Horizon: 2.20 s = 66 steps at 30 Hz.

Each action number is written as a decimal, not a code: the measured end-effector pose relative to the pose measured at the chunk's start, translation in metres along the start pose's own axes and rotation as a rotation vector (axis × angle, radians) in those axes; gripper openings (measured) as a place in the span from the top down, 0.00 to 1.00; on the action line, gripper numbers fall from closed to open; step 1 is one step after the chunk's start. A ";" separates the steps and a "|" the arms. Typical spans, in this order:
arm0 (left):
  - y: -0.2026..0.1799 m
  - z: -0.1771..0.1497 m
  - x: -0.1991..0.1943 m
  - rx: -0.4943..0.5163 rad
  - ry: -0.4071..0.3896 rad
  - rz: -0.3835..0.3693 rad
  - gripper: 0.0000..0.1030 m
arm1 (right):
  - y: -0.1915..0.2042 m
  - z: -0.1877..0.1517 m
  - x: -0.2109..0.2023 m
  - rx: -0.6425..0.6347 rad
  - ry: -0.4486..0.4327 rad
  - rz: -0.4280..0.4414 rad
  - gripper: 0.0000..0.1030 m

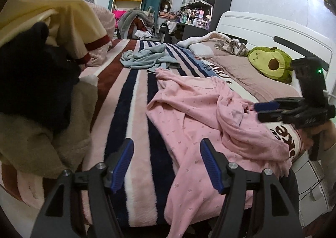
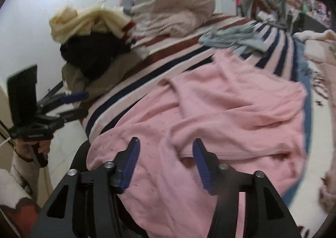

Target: Fold small clothes

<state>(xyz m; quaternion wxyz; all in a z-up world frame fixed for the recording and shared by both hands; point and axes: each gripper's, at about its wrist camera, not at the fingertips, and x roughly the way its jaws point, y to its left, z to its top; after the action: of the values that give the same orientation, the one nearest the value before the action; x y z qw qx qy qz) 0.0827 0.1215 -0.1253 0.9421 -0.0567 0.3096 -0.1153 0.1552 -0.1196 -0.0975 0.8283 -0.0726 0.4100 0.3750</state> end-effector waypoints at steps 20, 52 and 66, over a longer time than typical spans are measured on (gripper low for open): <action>-0.071 0.007 0.028 0.085 0.064 -0.108 0.39 | -0.025 -0.098 -0.013 0.008 0.146 -0.008 0.93; -0.040 -0.016 0.019 0.008 0.085 -0.177 0.38 | 0.018 -0.017 0.012 0.071 -0.066 0.151 0.78; -0.106 -0.030 0.062 0.055 0.214 -0.235 0.96 | -0.034 -0.070 -0.031 0.221 -0.108 0.083 0.76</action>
<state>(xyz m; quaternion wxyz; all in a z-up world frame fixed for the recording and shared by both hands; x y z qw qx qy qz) 0.0939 0.0024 -0.1657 0.8850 -0.0539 0.3961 -0.2386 0.1227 -0.1917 -0.1266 0.8359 0.0565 0.4061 0.3648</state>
